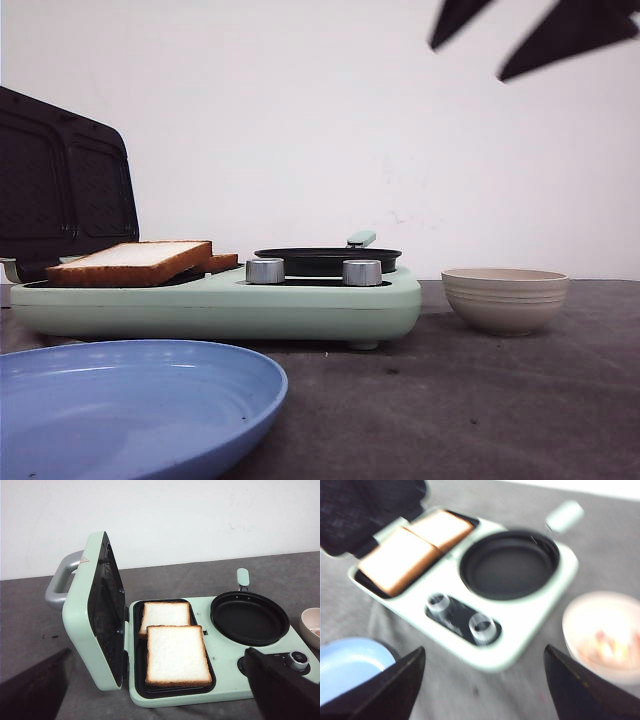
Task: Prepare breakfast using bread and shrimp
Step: 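Raise the right gripper and move it toward the shrimp bowl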
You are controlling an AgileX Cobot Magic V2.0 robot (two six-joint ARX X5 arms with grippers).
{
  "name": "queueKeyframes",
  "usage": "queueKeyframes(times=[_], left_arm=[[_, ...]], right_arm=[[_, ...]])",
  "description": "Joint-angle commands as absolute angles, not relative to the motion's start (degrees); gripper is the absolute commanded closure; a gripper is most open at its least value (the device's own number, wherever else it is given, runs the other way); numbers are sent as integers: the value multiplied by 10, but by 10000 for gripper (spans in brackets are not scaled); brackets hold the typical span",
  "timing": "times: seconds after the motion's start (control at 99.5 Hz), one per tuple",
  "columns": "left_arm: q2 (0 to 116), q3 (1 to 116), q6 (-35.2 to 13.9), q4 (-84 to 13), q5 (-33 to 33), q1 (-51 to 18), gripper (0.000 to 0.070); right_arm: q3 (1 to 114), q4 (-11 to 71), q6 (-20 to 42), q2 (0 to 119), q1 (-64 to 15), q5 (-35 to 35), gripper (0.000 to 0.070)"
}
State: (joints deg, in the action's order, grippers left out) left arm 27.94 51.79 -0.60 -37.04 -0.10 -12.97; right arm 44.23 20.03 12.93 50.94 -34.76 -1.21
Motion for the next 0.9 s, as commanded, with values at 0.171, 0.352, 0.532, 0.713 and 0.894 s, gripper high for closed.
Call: queueKeyframes(times=[0.171, 0.352, 0.532, 0.713, 0.894], left_arm=[[280, 521, -9, -364, -2, -130, 69], [280, 521, -12, -364, -2, -130, 68], [280, 521, -17, -365, -2, -130, 69], [280, 521, -39, -363, 3, -130, 70], [302, 531, -69, -367, -7, -129, 73]], right_arm=[[356, 181, 195, 441, -357, 32, 244], [309, 156, 214, 411, -367, 50, 244], [303, 158, 216, 411, -367, 52, 244], [303, 158, 216, 411, -367, 61, 244], [303, 159, 216, 411, -367, 61, 244]])
